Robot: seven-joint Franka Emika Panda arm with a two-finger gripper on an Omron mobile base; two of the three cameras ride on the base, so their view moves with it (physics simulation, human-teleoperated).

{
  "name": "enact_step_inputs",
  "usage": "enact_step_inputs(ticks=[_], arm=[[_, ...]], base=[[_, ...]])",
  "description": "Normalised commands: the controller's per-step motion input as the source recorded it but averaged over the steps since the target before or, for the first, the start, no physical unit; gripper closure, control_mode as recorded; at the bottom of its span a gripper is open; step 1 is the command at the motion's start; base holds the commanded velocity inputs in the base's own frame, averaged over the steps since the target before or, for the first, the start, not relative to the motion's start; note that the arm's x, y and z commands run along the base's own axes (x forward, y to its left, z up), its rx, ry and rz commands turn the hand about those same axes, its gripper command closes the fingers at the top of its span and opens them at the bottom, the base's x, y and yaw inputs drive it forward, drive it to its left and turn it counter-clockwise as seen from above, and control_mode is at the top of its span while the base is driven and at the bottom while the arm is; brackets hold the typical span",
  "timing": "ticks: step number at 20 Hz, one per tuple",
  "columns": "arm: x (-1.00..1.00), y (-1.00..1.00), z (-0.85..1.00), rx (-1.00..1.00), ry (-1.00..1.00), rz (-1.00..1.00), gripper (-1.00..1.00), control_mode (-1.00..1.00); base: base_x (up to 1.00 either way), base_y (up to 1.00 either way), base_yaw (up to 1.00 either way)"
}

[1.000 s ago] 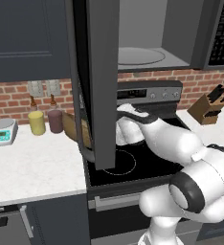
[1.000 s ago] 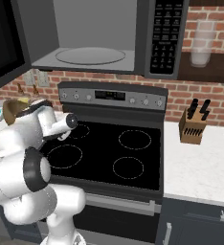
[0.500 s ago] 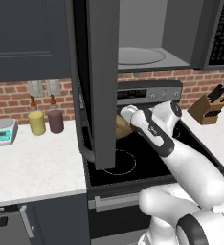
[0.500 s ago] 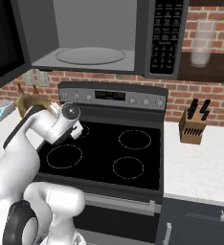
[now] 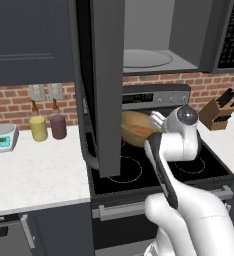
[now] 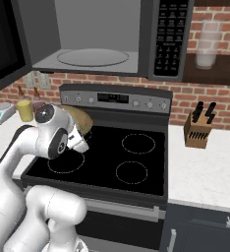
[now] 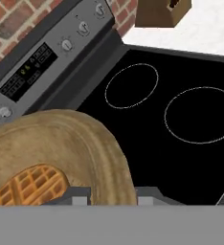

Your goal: Open the microwave, place the bowl with waffle inside the microwave, then close the microwave door and turn it on.

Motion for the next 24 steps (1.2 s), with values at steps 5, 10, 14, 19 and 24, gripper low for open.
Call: enact_step_inputs(ticks=[5,10,14,19,24], arm=[[-0.88,-0.54,0.12,-0.23,-0.05,-0.47,1.0,-1.0],[-0.94,-0.44,0.43,-0.09,-0.01,-0.42,1.0,-1.0],[-0.73,-0.39,0.73,-0.07,0.0,-0.3,1.0,-1.0],[-0.65,-0.11,0.81,-0.04,-0.01,-0.19,1.0,-1.0],[-0.49,0.0,0.68,-0.02,-0.24,-0.03,1.0,-1.0]], base=[[0.0,0.0,0.0],[0.0,0.0,0.0],[0.0,0.0,0.0],[0.0,0.0,0.0],[0.0,0.0,0.0]])
